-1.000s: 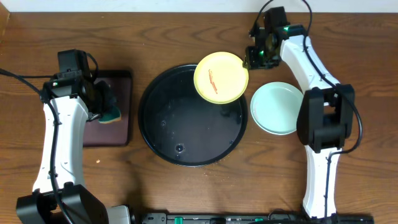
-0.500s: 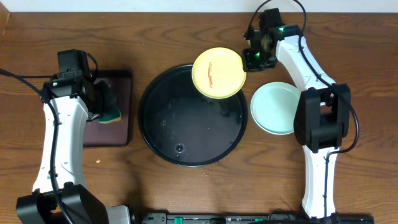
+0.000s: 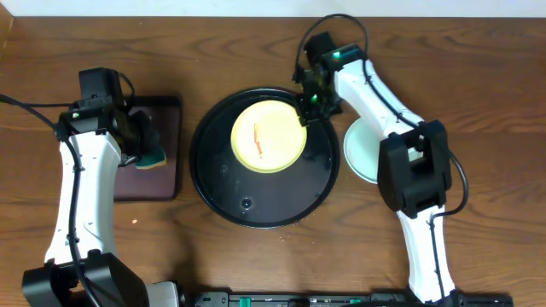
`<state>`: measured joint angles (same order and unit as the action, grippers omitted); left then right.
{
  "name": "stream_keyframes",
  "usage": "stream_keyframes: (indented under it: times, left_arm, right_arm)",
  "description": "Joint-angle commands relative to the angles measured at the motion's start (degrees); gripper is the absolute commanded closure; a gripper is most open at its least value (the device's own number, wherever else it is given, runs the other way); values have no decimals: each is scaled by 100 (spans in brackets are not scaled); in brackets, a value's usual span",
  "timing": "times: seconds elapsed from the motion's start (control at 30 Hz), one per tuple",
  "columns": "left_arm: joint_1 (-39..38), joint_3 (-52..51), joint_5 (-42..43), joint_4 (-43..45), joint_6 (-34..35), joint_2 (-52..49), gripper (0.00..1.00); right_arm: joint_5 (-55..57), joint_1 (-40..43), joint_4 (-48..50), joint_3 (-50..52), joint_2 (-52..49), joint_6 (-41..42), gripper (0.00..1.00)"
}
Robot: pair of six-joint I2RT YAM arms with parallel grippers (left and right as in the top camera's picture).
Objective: Clean dirty plates on tray and stack at the side
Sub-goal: 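Move right gripper to yellow plate rim and left sponge over it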
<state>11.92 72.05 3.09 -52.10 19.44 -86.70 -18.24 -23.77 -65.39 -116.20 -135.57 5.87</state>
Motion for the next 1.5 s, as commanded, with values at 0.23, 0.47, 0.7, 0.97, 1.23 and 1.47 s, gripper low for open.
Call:
stream_keyframes:
  times: [0.23, 0.47, 0.7, 0.97, 1.23, 1.47]
  left_arm:
    - [-22, 17, 15, 9, -59, -15, 93]
    - [-214, 17, 13, 52, -59, -17, 93]
    - [-350, 17, 15, 74, -57, -17, 93]
    - [-697, 17, 15, 170, -55, -22, 93]
    - [-1318, 17, 20, 361, 308, -337, 93]
    - [-2312, 17, 31, 953, 625, -894, 93]
  right_arm:
    - [579, -275, -44, -111, 33, 658, 99]
    - [603, -310, 98, 63, 28, 654, 84]
    - [614, -319, 341, 374, 22, 743, 90]
    - [619, -323, 605, 846, 22, 855, 99]
    - [573, -463, 662, 944, 22, 1040, 99]
    - [603, -616, 721, 946, 22, 1043, 99]
